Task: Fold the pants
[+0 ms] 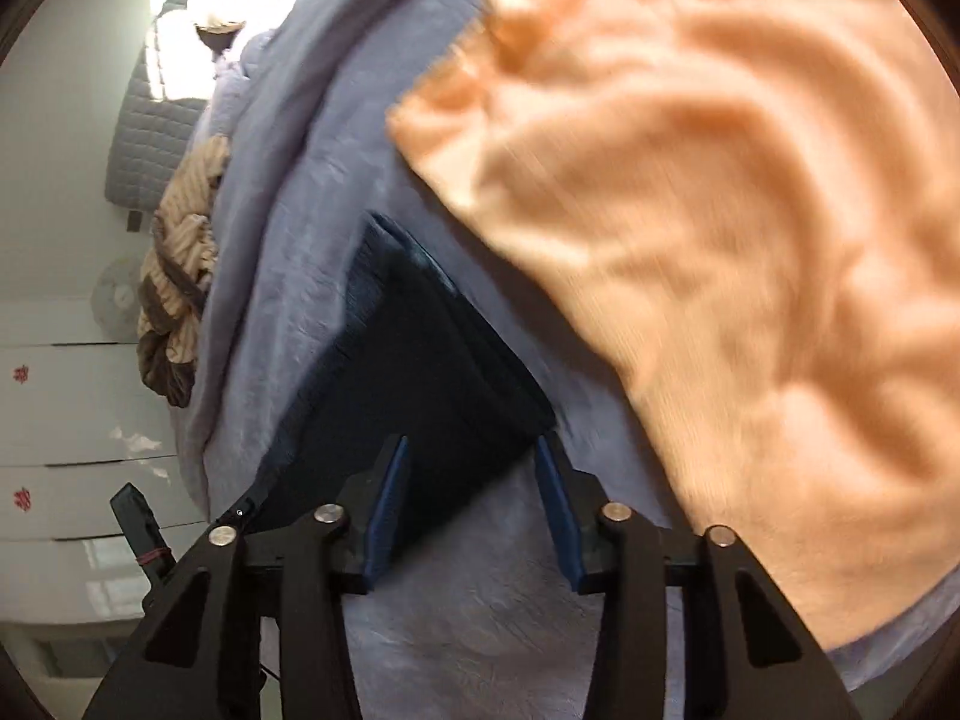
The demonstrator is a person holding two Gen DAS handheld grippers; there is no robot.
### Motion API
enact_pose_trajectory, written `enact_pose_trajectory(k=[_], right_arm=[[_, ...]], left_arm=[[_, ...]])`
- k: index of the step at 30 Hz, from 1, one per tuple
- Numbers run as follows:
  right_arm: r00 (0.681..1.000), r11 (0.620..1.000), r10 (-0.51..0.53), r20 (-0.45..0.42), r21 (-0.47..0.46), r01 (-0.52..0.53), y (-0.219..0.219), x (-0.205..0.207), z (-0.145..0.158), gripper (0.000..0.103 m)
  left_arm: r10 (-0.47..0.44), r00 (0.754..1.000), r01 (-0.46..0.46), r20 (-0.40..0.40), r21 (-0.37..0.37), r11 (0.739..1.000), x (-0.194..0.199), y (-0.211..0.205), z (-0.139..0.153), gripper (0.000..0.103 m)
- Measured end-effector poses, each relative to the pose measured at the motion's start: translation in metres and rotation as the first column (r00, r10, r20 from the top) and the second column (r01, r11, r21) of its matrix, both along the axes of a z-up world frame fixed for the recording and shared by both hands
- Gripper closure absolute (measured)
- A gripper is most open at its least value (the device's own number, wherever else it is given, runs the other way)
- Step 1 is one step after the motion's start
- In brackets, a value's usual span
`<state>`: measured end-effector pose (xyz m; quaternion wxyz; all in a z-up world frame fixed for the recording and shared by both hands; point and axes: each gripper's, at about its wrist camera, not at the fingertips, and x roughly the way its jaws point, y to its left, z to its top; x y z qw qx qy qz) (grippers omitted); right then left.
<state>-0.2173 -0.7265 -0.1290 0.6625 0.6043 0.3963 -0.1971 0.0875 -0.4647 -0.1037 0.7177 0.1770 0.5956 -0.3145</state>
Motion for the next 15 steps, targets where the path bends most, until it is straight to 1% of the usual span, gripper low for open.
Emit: enact_pose_trajectory(k=[1, 3, 4, 5, 6, 7, 8, 9, 10, 11, 12, 14, 15], right_arm=[[0.999, 1.0, -0.023, 0.023, 0.012, 0.023, -0.002, 0.002, -0.006, 0.086], [0.999, 0.999, -0.043, 0.016, -0.015, 0.044, -0.005, 0.003, -0.003, 0.088], [0.999, 0.999, -0.043, -0.024, -0.025, 0.042, -0.005, 0.004, -0.003, 0.088], [0.998, 0.999, -0.044, -0.055, -0.011, 0.043, -0.005, 0.004, -0.005, 0.088], [0.995, 0.999, -0.046, -0.084, -0.009, 0.045, -0.003, 0.005, -0.004, 0.084], [0.992, 0.998, -0.046, -0.114, -0.038, 0.042, -0.002, 0.004, 0.003, 0.079], [0.991, 0.993, -0.041, -0.129, -0.115, 0.026, 0.0, 0.002, 0.02, 0.077], [0.994, 0.986, -0.035, -0.105, -0.168, 0.017, 0.002, 0.001, 0.032, 0.077], [0.999, 0.974, -0.014, -0.045, -0.225, 0.004, 0.003, 0.003, 0.049, 0.077], [1.0, 0.968, 0.021, -0.01, -0.249, -0.023, 0.003, 0.009, 0.057, 0.077], [0.995, 0.962, 0.096, 0.016, -0.26, -0.089, 0.004, 0.027, 0.061, 0.077], [0.971, 0.937, 0.239, 0.03, -0.271, -0.222, 0.007, 0.071, 0.056, 0.077], [0.958, 0.925, 0.283, 0.036, -0.273, -0.263, 0.008, 0.088, 0.049, 0.077]], left_arm=[[0.001, 1.0, -0.001, -0.004, -0.003, 1.0, -0.002, -0.006, -0.003, 0.036], [-0.025, 0.999, 0.025, 0.029, 0.006, 1.0, -0.006, -0.018, -0.003, 0.036], [-0.041, 0.997, 0.039, 0.065, 0.041, 0.998, -0.009, -0.023, -0.005, 0.036], [-0.041, 0.996, 0.036, 0.075, 0.069, 0.997, -0.01, -0.024, -0.007, 0.036], [-0.037, 0.997, 0.032, 0.061, 0.072, 0.997, -0.008, -0.023, -0.007, 0.036], [-0.029, 0.999, 0.026, 0.045, 0.064, 0.998, -0.007, -0.02, -0.005, 0.036], [-0.023, 0.999, 0.021, 0.043, 0.052, 0.998, -0.006, -0.016, -0.001, 0.036], [-0.024, 0.998, 0.022, 0.057, 0.045, 0.999, -0.005, -0.013, 0.005, 0.036], [-0.033, 0.996, 0.03, 0.08, 0.041, 0.999, -0.006, -0.011, 0.011, 0.036], [-0.042, 0.995, 0.039, 0.092, 0.038, 0.999, -0.006, -0.012, 0.013, 0.036], [-0.052, 0.994, 0.049, 0.094, 0.038, 0.998, -0.007, -0.016, 0.012, 0.036], [-0.051, 0.995, 0.048, 0.084, 0.04, 0.998, -0.006, -0.027, 0.005, 0.036], [-0.045, 0.996, 0.042, 0.079, 0.035, 0.998, -0.006, -0.034, -0.001, 0.036]])
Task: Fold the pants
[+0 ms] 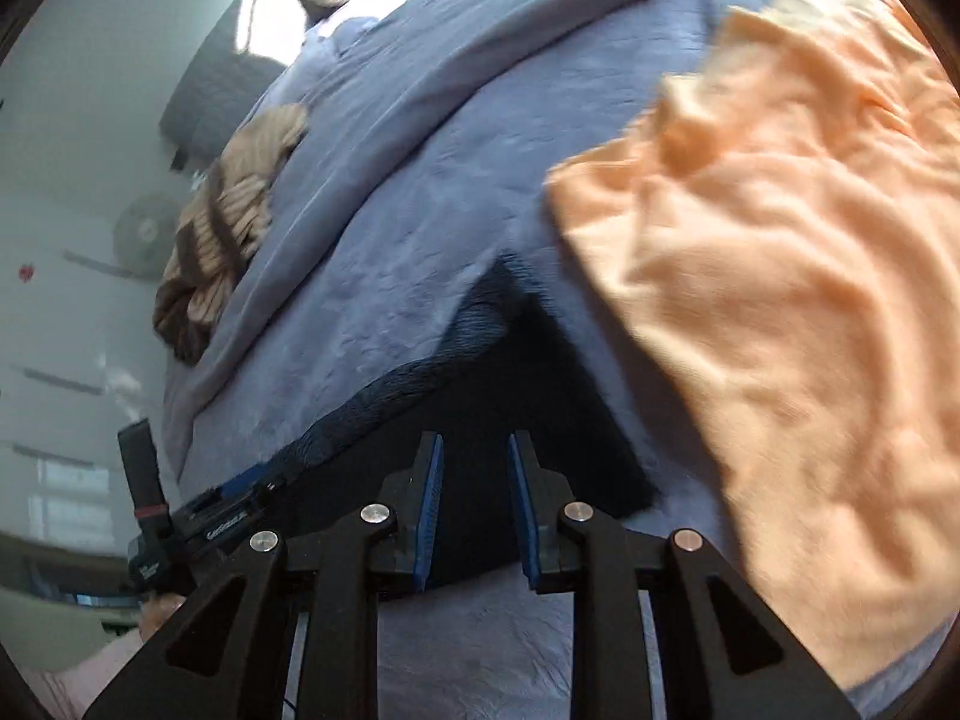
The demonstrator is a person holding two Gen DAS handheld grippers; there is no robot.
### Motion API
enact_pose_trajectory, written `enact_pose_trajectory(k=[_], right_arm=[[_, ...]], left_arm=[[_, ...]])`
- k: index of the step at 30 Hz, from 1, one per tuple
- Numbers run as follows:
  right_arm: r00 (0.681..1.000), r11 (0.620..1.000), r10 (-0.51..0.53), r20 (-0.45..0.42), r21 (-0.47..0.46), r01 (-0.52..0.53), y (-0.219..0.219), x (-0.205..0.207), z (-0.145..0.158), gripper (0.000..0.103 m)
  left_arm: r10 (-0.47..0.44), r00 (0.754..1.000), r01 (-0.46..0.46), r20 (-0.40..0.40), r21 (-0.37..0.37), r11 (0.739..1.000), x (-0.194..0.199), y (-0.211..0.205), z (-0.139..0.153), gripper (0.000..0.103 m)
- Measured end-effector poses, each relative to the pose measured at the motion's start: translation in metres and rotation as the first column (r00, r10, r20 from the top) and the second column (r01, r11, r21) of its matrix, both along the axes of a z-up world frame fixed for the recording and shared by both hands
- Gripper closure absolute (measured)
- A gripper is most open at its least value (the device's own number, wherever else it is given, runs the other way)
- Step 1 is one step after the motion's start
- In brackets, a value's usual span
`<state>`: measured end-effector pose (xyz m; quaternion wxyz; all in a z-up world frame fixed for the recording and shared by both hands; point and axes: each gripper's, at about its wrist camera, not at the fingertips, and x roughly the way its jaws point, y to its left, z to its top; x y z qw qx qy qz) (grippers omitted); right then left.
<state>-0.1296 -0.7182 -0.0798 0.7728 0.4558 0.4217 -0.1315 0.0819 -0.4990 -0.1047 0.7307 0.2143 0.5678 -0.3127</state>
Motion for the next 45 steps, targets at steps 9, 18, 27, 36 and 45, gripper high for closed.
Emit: enact_pose_trajectory(k=[9, 18, 27, 36, 45], right_arm=[[0.996, 0.994, 0.033, -0.087, -0.103, -0.042, -0.032, 0.064, -0.06, 0.093], [0.991, 0.989, -0.055, -0.119, -0.144, 0.038, -0.049, 0.025, -0.02, 0.079], [0.995, 0.996, -0.052, -0.081, 0.074, 0.058, 0.015, -0.03, -0.018, 0.068], [0.94, 0.916, -0.305, -0.153, 0.222, 0.334, 0.003, -0.071, -0.057, 0.064], [0.943, 0.934, -0.284, -0.173, 0.175, 0.313, 0.001, -0.083, -0.067, 0.094]], left_arm=[[0.075, 0.996, -0.075, 0.056, -0.004, 0.997, 0.027, -0.003, -0.034, 0.036], [0.221, 0.968, -0.232, 0.118, 0.082, 0.969, 0.064, 0.098, -0.002, 0.036], [0.339, 0.937, -0.348, 0.082, 0.151, 0.925, 0.034, 0.196, -0.003, 0.036], [0.406, 0.913, -0.409, 0.049, 0.134, 0.903, 0.026, 0.241, -0.025, 0.025], [0.394, 0.918, -0.397, 0.052, 0.139, 0.907, 0.019, 0.233, -0.023, 0.025]])
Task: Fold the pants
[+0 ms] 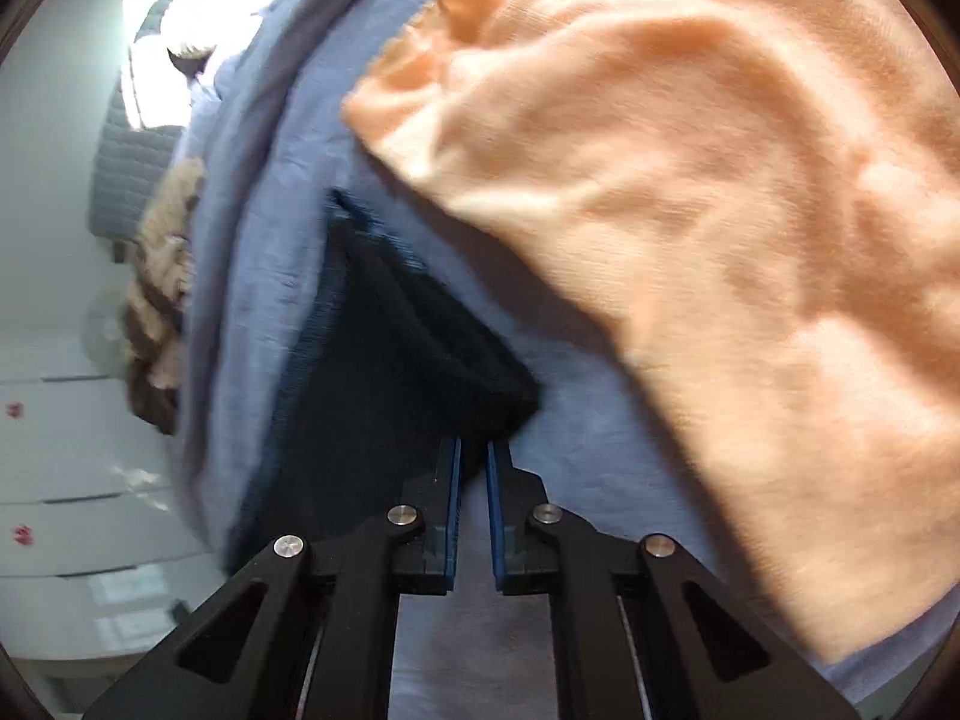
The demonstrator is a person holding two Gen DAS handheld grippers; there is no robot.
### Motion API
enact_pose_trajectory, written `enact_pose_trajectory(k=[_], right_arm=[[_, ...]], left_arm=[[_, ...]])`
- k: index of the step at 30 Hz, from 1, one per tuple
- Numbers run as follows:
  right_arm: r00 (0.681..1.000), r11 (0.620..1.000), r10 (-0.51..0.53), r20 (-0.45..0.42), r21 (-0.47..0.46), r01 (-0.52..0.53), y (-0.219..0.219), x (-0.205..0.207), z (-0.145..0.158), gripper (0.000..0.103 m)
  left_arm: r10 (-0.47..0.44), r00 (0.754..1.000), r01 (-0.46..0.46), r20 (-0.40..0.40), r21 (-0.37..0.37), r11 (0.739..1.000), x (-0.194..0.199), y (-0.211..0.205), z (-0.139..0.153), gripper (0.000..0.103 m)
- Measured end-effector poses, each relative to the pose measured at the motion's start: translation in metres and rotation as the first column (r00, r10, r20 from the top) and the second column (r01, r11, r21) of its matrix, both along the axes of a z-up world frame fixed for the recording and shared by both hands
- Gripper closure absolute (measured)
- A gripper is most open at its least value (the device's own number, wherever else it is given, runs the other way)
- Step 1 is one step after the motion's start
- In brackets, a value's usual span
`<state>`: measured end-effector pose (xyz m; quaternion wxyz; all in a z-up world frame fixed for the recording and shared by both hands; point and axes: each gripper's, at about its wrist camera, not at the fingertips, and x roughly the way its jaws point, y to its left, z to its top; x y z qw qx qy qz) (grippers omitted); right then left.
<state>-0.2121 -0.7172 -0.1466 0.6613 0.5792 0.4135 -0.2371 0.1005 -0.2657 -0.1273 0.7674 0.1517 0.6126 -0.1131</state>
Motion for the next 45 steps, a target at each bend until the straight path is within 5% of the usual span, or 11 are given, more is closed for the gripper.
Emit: enact_pose_trajectory(k=[7, 9, 11, 17, 21, 26, 31, 35, 37, 42, 45], right_arm=[[0.988, 0.986, 0.151, -0.026, -0.073, -0.153, 0.011, 0.01, 0.034, 0.082], [0.978, 0.975, 0.208, -0.011, -0.081, -0.208, 0.023, 0.017, 0.046, 0.06], [0.966, 0.963, 0.26, 0.018, -0.08, -0.257, 0.041, 0.027, 0.055, 0.052], [0.868, 0.88, 0.46, 0.188, 0.03, -0.474, 0.142, 0.099, 0.054, 0.052], [0.823, 0.832, 0.482, 0.301, 0.137, -0.538, 0.219, 0.147, 0.031, 0.052], [0.83, 0.806, 0.408, 0.38, 0.276, -0.523, 0.294, 0.191, -0.002, 0.052], [0.843, 0.802, 0.408, 0.351, 0.303, -0.514, 0.334, 0.218, -0.027, 0.052], [0.853, 0.806, 0.389, 0.348, 0.321, -0.498, 0.345, 0.225, -0.038, 0.053], [0.866, 0.821, 0.392, 0.311, 0.307, -0.482, 0.344, 0.225, -0.037, 0.084], [0.839, 0.823, 0.44, 0.321, 0.23, -0.52, 0.341, 0.217, -0.009, 0.091], [0.845, 0.825, 0.453, 0.285, 0.226, -0.518, 0.345, 0.21, -0.013, 0.092]], left_arm=[[0.022, 0.999, -0.021, -0.038, 0.034, 0.999, -0.006, -0.011, 0.014, 0.025], [0.048, 0.998, -0.047, -0.046, 0.022, 0.999, -0.011, 0.0, 0.02, 0.025], [0.08, 0.995, -0.08, -0.061, 0.006, 0.997, -0.012, 0.015, 0.025, 0.025], [0.155, 0.981, -0.166, -0.12, -0.081, 0.983, -0.01, 0.07, 0.033, 0.025], [0.171, 0.964, -0.21, -0.204, -0.189, 0.959, 0.002, 0.11, 0.022, 0.025], [0.089, 0.941, -0.197, -0.328, -0.314, 0.929, 0.018, 0.137, -0.002, 0.025], [-0.003, 0.918, -0.184, -0.397, -0.43, 0.884, 0.029, 0.137, -0.021, 0.025], [-0.037, 0.923, -0.149, -0.382, -0.447, 0.882, 0.03, 0.127, -0.024, 0.026], [-0.039, 0.937, -0.13, -0.347, -0.45, 0.884, 0.024, 0.126, -0.015, 0.046], [-0.029, 0.957, -0.127, -0.288, -0.508, 0.852, 0.032, 0.137, 0.008, 0.061], [-0.047, 0.969, -0.074, -0.242, -0.467, 0.881, 0.021, 0.133, 0.006, 0.061]])
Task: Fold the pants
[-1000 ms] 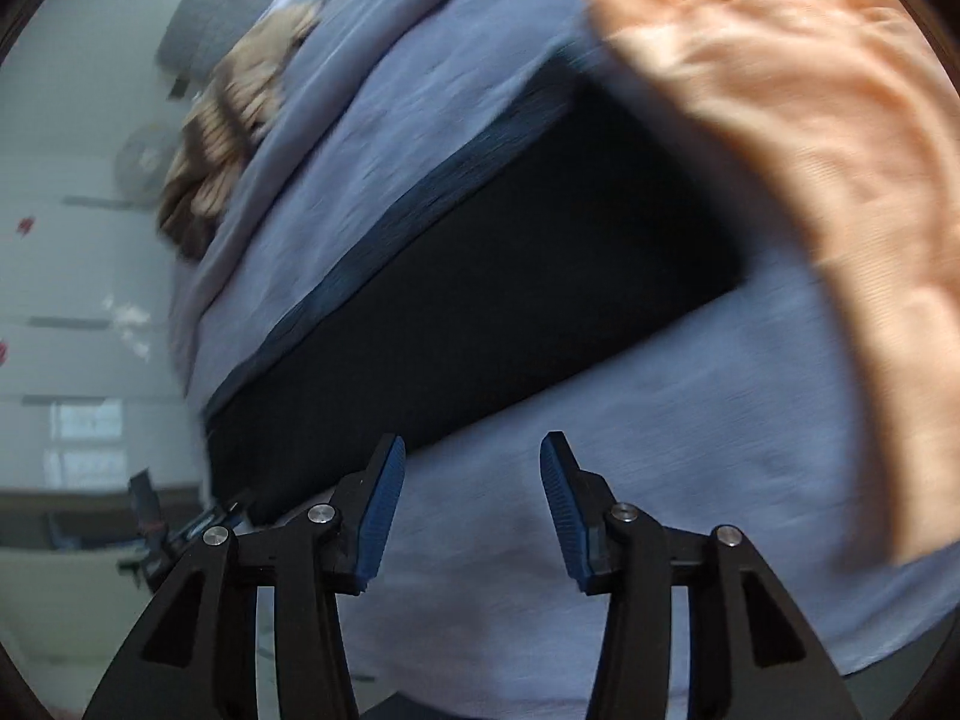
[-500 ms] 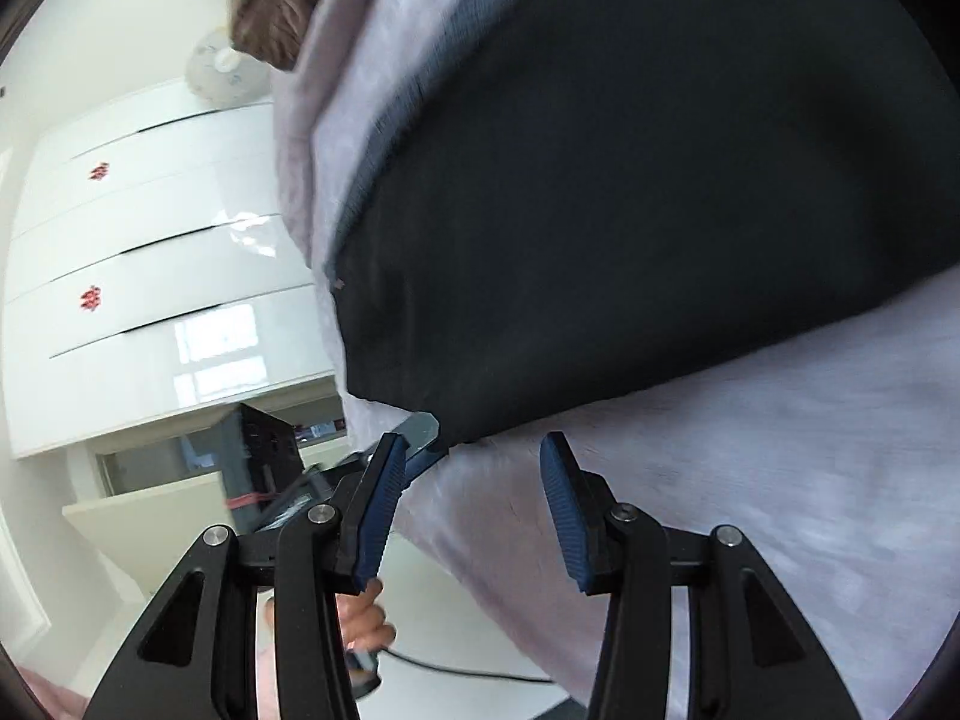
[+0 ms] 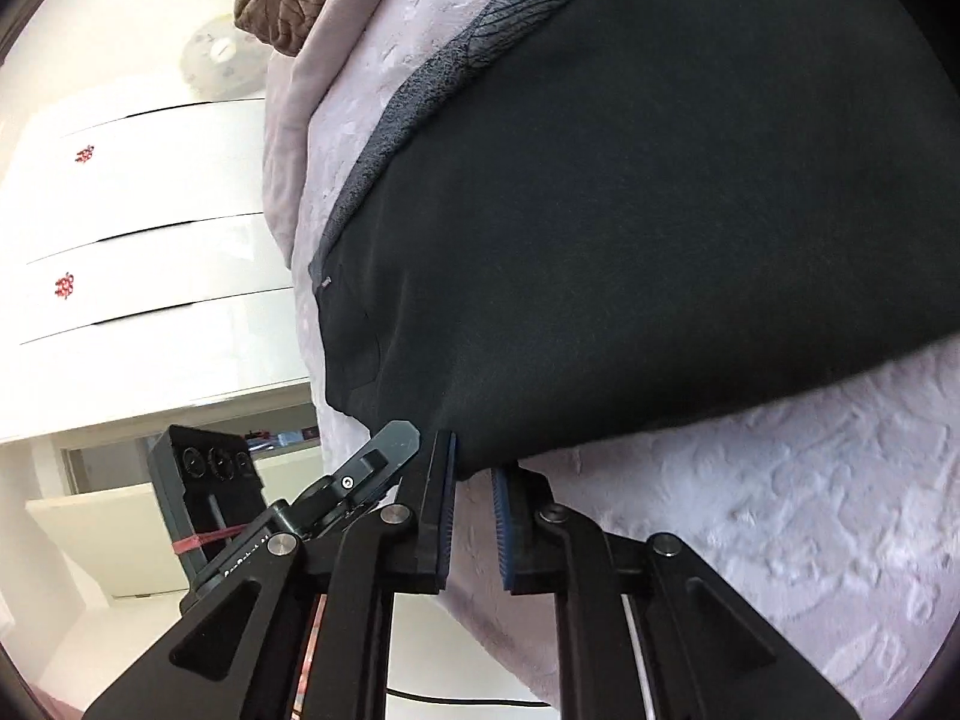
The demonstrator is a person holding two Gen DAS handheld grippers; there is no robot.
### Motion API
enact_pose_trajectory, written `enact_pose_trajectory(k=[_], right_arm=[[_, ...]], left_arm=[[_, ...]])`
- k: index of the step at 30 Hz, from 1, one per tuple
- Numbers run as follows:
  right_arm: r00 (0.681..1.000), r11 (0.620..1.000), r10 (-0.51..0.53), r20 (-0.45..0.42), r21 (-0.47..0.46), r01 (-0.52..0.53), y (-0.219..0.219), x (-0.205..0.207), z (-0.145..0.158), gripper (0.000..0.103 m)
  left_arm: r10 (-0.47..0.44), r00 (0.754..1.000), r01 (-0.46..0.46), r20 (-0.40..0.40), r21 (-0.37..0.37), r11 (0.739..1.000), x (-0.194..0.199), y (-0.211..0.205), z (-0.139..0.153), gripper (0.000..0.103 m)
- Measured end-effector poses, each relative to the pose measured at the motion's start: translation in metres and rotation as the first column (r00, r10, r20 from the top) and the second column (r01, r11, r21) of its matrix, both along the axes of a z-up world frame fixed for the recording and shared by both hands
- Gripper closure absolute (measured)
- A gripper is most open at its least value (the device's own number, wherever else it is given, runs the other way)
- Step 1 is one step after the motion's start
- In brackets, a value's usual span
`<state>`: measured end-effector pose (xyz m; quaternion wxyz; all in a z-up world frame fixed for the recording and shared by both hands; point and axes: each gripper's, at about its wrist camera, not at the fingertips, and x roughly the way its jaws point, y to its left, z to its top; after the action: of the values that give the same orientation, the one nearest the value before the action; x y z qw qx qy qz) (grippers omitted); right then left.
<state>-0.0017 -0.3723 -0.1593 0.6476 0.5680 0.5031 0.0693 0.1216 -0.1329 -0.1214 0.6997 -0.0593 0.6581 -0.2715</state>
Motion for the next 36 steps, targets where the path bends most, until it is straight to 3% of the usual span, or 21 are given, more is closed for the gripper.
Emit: enact_pose_trajectory(k=[2, 5, 7, 10, 14, 17, 19, 21, 25, 28, 31, 32, 35, 36], right_arm=[[0.998, 0.999, 0.025, -0.049, -0.041, -0.027, 0.006, -0.002, -0.015, 0.094], [0.997, 0.998, 0.034, -0.07, -0.046, -0.037, 0.003, -0.011, -0.021, 0.095], [0.993, 0.993, 0.087, -0.082, -0.072, -0.093, 0.007, -0.011, -0.014, 0.094], [0.977, 0.97, 0.187, -0.107, -0.139, -0.201, 0.01, -0.012, 0.004, 0.092], [0.956, 0.921, 0.286, -0.071, -0.255, -0.294, 0.014, 0.012, 0.047, 0.065], [0.936, 0.885, 0.351, -0.02, -0.319, -0.339, 0.013, 0.036, 0.077, 0.064], [0.92, 0.866, 0.392, 0.019, -0.344, -0.363, 0.014, 0.054, 0.098, 0.064], [0.896, 0.842, 0.441, 0.054, -0.371, -0.392, 0.021, 0.074, 0.117, 0.064], [0.813, 0.766, 0.568, 0.127, -0.443, -0.466, 0.042, 0.131, 0.151, 0.064], [0.727, 0.679, 0.673, 0.14, -0.506, -0.531, 0.07, 0.187, 0.164, 0.058], [0.65, 0.597, 0.749, 0.128, -0.554, -0.58, 0.098, 0.237, 0.157, 0.055], [0.62, 0.554, 0.778, 0.105, -0.579, -0.598, 0.113, 0.259, 0.149, 0.055], [0.565, 0.463, 0.823, 0.048, -0.633, -0.62, 0.152, 0.309, 0.13, 0.055], [0.561, 0.454, 0.827, 0.038, -0.633, -0.627, 0.16, 0.321, 0.127, 0.055]], left_arm=[[-0.022, 1.0, 0.022, -0.001, 0.05, 0.998, -0.008, -0.006, -0.016, 0.061], [-0.027, 1.0, 0.027, 0.002, 0.056, 0.998, -0.015, 0.002, -0.027, 0.059], [-0.016, 1.0, 0.015, 0.006, 0.072, 0.997, -0.018, 0.007, -0.019, 0.05], [-0.029, 0.999, 0.024, 0.035, 0.121, 0.992, -0.02, 0.012, -0.004, 0.049], [-0.008, 0.998, -0.002, 0.061, 0.156, 0.988, -0.015, 0.022, 0.015, 0.049], [0.029, 0.997, -0.042, 0.076, 0.174, 0.984, 0.001, 0.043, 0.03, 0.048], [0.063, 0.991, -0.085, 0.118, 0.2, 0.976, 0.015, 0.058, 0.042, 0.026], [0.094, 0.98, -0.127, 0.177, 0.183, 0.975, 0.027, 0.069, 0.056, 0.026], [0.141, 0.956, -0.198, 0.258, 0.209, 0.958, 0.057, 0.093, 0.076, 0.026], [0.165, 0.938, -0.25, 0.306, 0.266, 0.931, 0.081, 0.117, 0.075, 0.026], [0.212, 0.929, -0.298, 0.302, 0.277, 0.913, 0.106, 0.134, 0.066, 0.026], [0.22, 0.928, -0.307, 0.302, 0.279, 0.91, 0.113, 0.132, 0.06, 0.026], [0.224, 0.921, -0.323, 0.32, 0.305, 0.896, 0.129, 0.129, 0.039, 0.026], [0.226, 0.921, -0.326, 0.318, 0.308, 0.894, 0.132, 0.128, 0.033, 0.026]])
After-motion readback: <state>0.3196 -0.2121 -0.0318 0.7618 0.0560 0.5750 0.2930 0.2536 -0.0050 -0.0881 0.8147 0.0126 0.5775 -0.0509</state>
